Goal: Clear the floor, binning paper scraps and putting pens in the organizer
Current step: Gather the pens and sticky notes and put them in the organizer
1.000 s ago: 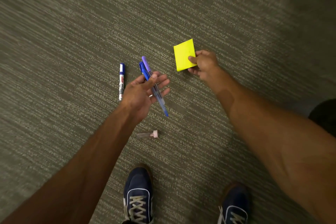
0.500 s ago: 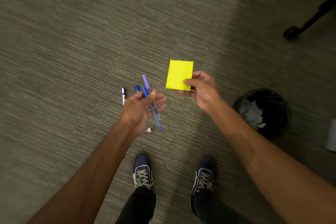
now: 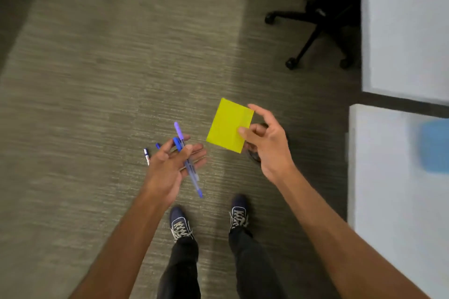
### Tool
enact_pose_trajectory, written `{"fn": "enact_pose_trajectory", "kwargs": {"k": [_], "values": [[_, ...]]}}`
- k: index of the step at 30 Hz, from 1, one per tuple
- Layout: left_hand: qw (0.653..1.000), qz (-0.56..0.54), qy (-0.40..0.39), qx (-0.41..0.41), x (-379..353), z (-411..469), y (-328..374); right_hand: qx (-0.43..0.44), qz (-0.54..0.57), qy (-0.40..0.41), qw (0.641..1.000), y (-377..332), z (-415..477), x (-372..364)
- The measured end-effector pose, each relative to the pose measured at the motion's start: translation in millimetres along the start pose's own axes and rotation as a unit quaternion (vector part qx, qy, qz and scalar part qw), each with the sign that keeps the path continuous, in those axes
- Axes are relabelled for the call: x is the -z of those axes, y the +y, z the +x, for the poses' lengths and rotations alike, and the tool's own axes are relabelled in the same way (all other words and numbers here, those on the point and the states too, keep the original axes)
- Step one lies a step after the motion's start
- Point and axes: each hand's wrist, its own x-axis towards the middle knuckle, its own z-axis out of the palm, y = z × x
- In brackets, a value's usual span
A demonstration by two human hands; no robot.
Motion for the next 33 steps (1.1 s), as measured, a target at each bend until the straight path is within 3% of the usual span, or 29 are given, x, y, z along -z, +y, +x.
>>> {"fn": "enact_pose_trajectory", "kwargs": {"k": [13, 22, 33], "values": [[0.991, 0.05, -0.119, 0.033, -158, -94, 49, 0.059, 0.073, 0.142, 0.985, -112, -151, 93], [0.958, 0.14, -0.231, 0.093, -238, -115, 49, 0.122, 0.078, 0.274, 0.951, -124, -230, 123], [0.908, 0.225, -0.333, 0.119, -336, -145, 17, 0.176, 0.112, 0.428, 0.879, -119, -287, 174]]}}
